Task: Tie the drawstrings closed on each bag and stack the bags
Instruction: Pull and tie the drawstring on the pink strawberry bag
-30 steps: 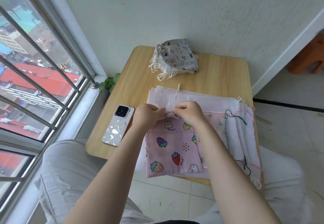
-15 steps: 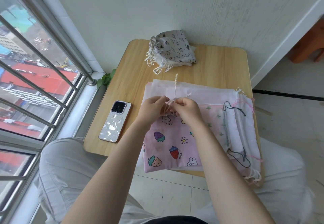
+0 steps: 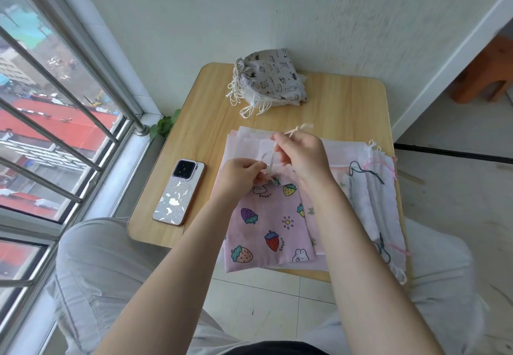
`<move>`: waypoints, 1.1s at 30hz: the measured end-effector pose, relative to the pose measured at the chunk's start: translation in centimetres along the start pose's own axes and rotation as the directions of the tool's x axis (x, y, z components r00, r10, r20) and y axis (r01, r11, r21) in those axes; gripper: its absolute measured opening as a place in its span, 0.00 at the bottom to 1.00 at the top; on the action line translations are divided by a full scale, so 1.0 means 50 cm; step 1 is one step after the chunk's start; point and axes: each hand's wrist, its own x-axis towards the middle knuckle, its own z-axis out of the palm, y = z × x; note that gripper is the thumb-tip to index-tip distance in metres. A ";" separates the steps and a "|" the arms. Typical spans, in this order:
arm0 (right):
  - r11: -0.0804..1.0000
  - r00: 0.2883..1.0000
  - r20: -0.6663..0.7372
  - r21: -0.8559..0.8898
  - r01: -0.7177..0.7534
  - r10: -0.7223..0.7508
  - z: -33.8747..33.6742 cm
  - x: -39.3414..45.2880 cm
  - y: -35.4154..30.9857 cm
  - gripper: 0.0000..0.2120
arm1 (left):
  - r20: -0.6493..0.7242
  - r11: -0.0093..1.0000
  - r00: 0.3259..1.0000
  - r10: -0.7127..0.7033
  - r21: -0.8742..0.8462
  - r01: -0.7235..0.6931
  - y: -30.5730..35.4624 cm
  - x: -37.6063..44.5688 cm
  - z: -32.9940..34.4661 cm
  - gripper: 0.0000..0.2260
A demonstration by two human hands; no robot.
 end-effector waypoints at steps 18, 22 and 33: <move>0.920 0.979 0.168 -0.389 -0.045 0.119 0.008 0.000 0.031 0.11 | 0.130 0.993 0.986 0.108 -0.056 -0.101 0.015 -0.004 -0.037 0.15; 0.921 0.974 0.168 -0.381 -0.080 0.154 -0.008 -0.021 0.048 0.07 | 0.098 0.987 0.992 0.081 -0.149 -0.065 0.014 -0.003 -0.026 0.10; 0.895 0.964 0.202 -0.442 -0.065 0.170 -0.009 -0.032 0.042 0.09 | 0.146 0.981 0.988 0.047 -0.192 -0.018 0.014 0.003 -0.033 0.06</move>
